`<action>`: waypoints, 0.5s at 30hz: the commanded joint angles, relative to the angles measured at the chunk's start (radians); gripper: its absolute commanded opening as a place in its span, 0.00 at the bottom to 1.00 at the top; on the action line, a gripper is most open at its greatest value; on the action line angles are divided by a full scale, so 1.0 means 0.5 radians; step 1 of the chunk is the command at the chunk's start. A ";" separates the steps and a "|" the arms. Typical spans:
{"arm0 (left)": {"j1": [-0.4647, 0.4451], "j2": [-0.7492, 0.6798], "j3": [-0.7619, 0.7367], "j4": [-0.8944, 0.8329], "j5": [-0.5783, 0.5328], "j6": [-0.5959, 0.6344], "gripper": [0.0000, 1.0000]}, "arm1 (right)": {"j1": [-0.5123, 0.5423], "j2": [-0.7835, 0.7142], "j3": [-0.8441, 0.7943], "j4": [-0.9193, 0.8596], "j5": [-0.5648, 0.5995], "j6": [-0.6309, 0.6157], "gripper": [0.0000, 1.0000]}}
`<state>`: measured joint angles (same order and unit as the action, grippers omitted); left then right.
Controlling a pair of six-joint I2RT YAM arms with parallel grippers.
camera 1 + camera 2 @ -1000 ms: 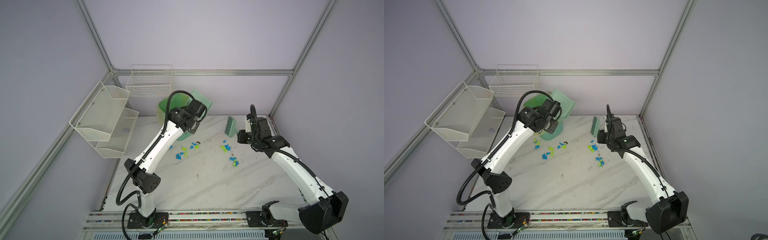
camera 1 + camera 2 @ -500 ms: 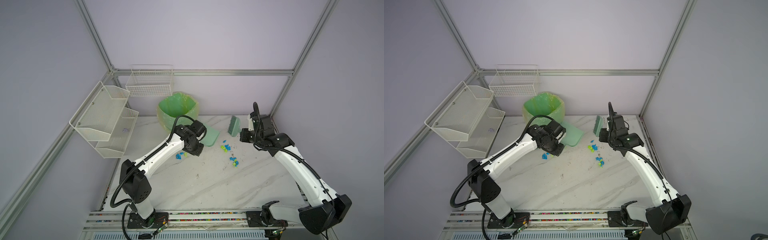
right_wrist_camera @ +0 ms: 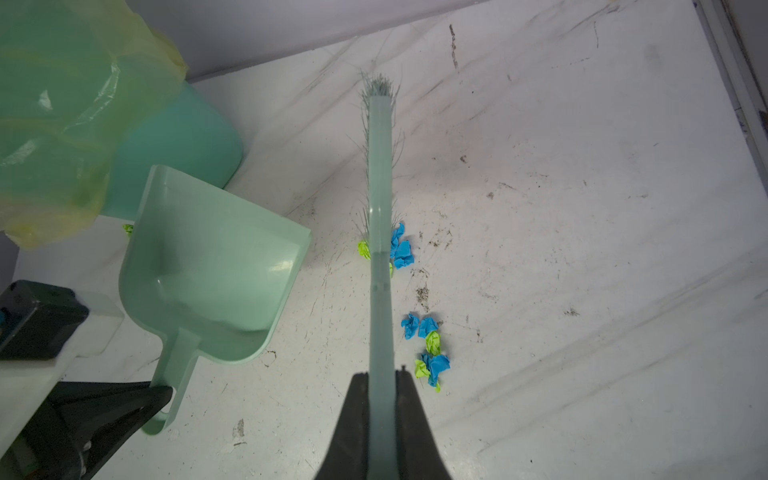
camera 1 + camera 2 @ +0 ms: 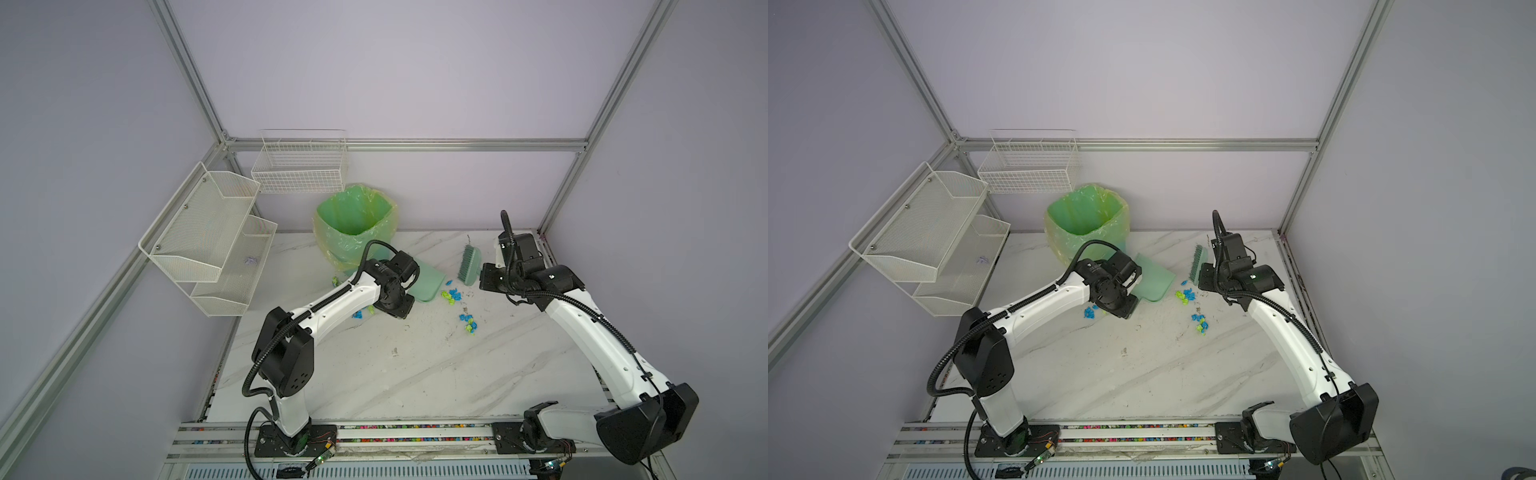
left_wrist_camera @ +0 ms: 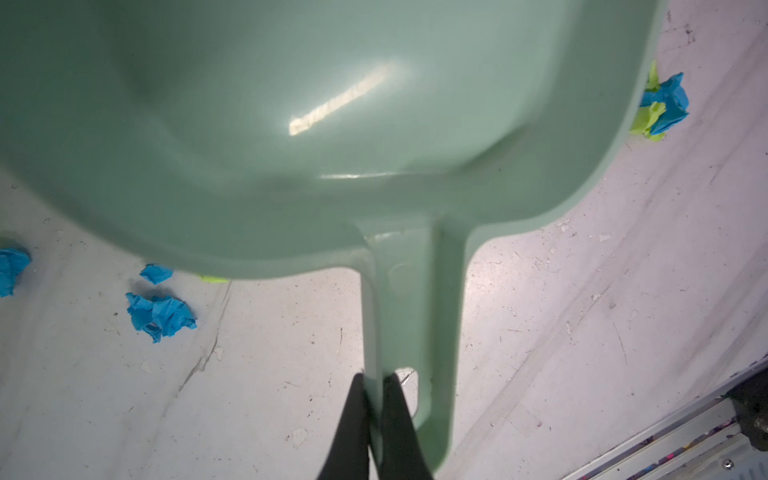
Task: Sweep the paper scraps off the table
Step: 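Bring the empty dustpan back down beside the scraps with the left gripper, then lower the brush toward the scraps with the right gripper while the left holds the dustpan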
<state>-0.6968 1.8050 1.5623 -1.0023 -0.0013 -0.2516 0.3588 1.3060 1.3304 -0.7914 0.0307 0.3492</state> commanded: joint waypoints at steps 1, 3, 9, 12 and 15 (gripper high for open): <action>-0.002 -0.012 -0.112 0.041 0.017 0.003 0.00 | -0.009 -0.001 -0.010 -0.114 0.094 0.009 0.00; -0.002 -0.006 -0.161 0.039 0.041 0.009 0.00 | -0.009 -0.004 0.001 -0.134 0.144 -0.004 0.00; -0.005 0.012 -0.219 0.008 0.102 0.030 0.00 | -0.009 0.111 0.018 -0.125 0.230 -0.077 0.00; -0.008 0.082 -0.143 -0.086 0.102 0.050 0.00 | -0.012 0.195 0.053 -0.120 0.177 -0.109 0.00; -0.013 0.170 -0.019 -0.224 0.152 0.090 0.00 | -0.010 0.246 0.087 -0.112 0.201 -0.141 0.00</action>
<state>-0.6971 1.8603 1.4822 -1.0477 0.0383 -0.2390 0.3580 1.4166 1.3319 -0.8356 0.1093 0.3046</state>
